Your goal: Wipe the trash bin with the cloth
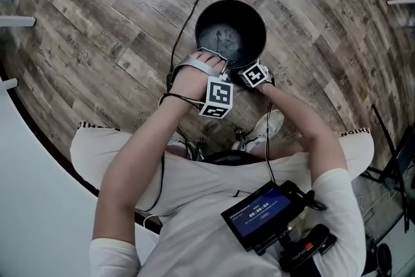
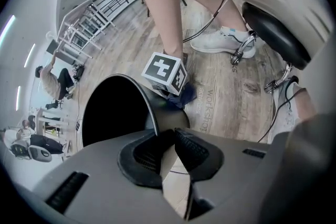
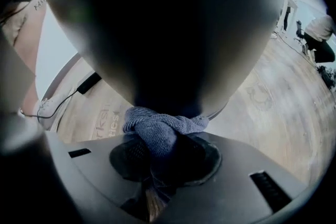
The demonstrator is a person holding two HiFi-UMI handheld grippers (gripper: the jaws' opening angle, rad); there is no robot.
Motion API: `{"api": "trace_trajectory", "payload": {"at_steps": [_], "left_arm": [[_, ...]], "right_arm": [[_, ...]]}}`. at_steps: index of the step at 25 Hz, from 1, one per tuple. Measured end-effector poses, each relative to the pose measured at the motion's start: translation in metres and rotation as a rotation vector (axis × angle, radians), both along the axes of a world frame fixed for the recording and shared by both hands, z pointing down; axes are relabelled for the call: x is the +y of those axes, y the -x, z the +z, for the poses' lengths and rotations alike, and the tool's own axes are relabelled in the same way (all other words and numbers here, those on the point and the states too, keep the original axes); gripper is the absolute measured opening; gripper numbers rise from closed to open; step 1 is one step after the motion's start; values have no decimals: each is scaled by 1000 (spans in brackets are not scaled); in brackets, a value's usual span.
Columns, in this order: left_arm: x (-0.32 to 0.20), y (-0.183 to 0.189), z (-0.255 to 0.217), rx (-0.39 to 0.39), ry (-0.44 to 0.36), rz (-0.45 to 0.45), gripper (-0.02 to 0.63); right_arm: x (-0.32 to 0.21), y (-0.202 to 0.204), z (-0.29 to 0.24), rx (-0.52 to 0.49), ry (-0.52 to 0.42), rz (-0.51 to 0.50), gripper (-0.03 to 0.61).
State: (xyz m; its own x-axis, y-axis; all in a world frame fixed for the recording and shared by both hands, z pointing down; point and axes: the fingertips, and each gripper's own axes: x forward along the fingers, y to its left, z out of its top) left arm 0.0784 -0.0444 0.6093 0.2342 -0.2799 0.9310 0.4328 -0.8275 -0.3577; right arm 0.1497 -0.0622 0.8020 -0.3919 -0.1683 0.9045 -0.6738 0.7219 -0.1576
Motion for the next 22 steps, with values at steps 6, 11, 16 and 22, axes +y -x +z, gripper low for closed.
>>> {"api": "trace_trajectory", "payload": {"at_steps": [6, 11, 16, 22], "left_arm": [[-3, -3, 1, 11, 11, -36, 80], [-6, 11, 4, -25, 30, -62, 175], [-17, 22, 7, -37, -13, -71, 184], [-11, 18, 9, -74, -56, 21, 107]], "right_arm": [[8, -7, -11, -30, 96, 102, 95], [33, -4, -80, -88, 83, 25, 95], [36, 2, -164, -167, 15, 15, 95], [12, 12, -210, -207, -63, 36, 95]]}}
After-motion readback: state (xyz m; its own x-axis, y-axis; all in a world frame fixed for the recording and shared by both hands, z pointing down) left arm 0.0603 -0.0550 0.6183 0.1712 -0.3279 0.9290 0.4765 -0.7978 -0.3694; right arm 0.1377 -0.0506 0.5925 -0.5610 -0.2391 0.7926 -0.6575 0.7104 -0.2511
